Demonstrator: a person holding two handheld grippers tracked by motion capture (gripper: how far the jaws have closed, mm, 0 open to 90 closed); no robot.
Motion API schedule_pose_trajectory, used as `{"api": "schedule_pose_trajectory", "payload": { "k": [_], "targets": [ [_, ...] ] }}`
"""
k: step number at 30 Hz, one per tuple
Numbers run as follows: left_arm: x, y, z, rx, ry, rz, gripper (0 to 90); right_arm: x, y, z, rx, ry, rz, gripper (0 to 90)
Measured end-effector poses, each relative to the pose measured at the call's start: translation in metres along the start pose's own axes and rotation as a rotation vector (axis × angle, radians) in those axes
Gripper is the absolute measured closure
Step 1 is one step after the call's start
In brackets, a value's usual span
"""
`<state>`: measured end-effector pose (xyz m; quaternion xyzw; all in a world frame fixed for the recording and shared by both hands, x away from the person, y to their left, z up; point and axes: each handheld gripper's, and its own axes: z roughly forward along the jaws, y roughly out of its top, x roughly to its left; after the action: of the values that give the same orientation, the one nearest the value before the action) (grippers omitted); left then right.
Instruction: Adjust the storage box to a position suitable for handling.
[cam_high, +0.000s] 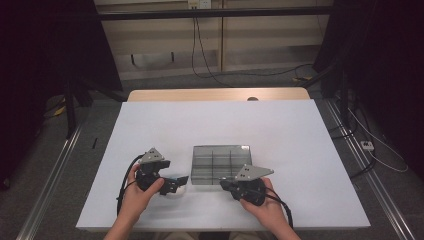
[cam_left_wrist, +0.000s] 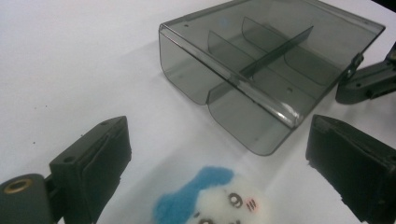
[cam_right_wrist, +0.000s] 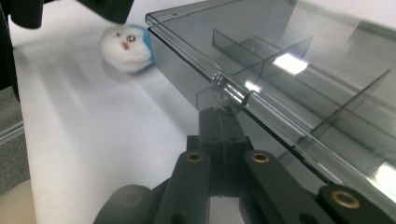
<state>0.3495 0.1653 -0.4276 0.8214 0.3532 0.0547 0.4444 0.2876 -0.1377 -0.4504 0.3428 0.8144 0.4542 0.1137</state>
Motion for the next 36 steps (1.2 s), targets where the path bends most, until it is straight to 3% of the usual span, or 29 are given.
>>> {"api": "schedule_pose_trajectory", "payload": {
  "k": [8,10,12,14,17,21,25,36],
  "targets": [
    [0.0,-0.001,0.0,0.006,0.0,0.0,6.8,0.003,-0.005,0.018,0.105,0.008,-0.011,90.0],
    [0.001,-0.001,0.0,0.013,0.005,0.006,6.8,0.003,-0.003,0.015,0.066,0.026,-0.004,90.0],
    [0.002,-0.002,0.0,0.008,0.011,-0.003,6.8,0.006,0.006,0.006,0.021,-0.006,-0.046,90.0],
    [0.003,-0.002,0.001,0.015,0.014,-0.002,6.8,0.006,0.012,0.0,-0.038,-0.018,-0.038,90.0],
    [0.003,-0.002,0.003,0.019,0.014,0.001,6.8,0.002,0.014,0.001,-0.046,0.01,-0.013,90.0],
    [0.004,-0.002,0.004,0.011,0.011,0.004,6.7,0.002,0.014,0.0,-0.052,0.009,-0.02,90.0],
    [0.004,-0.001,0.009,0.005,0.011,0.005,7.3,-0.001,0.018,-0.004,-0.071,-0.024,-0.026,90.0],
    [-0.001,0.016,0.023,-0.032,0.055,0.009,8.1,-0.004,0.021,-0.009,-0.103,-0.05,-0.017,90.0]
  ]
}}
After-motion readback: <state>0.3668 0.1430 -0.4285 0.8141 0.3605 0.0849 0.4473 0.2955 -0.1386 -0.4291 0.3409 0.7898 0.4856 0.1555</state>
